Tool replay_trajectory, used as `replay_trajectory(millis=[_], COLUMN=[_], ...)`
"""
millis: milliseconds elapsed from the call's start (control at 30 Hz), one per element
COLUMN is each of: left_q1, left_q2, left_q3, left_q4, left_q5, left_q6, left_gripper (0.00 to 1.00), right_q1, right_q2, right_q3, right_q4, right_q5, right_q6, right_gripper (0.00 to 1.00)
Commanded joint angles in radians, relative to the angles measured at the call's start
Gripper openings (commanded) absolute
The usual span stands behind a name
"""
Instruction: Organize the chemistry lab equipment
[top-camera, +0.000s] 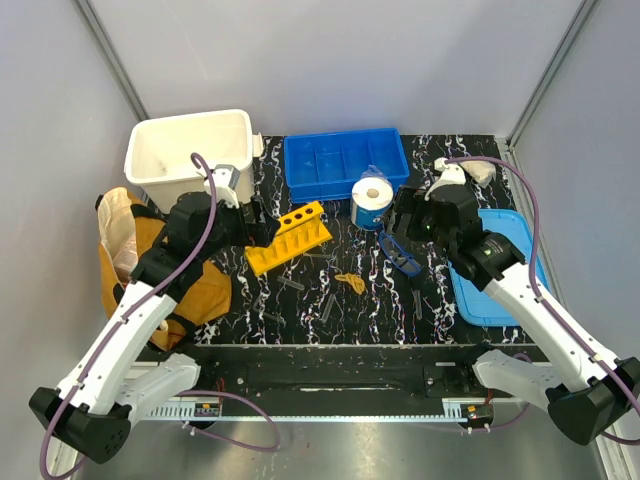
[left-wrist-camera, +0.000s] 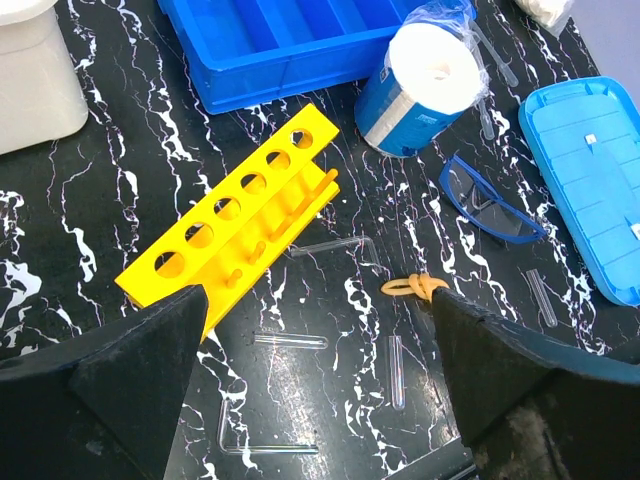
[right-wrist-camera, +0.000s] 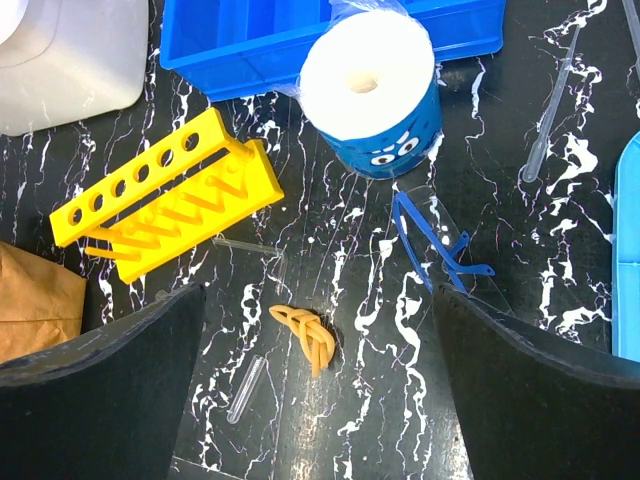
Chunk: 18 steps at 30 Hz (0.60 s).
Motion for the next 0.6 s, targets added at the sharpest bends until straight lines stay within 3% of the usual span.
replay_trajectory(millis=[0,300,567], left_q1=[0.002,0.002,0.001], left_q2=[-0.036,-0.073,-0.126], left_q3=[-0.001,-0.04,-0.096], left_q4=[0.041,0.042,0.04], left_q5=[0.007,-0.01,-0.035], left_q6=[0.012,0.021,0.018], left_gripper=[0.99,0.99,0.98], right_q1=[0.001,0.001,0.001], right_q2=[-0.01,0.002,0.086], right_q3=[0.028,0.03,0.079], right_q4=[0.013,0.011,0.1], right_q5=[-0.012,-0.027,0.224], right_q6=[-0.009,0.033,-0.001], right_gripper=[1.0,1.0,0.97])
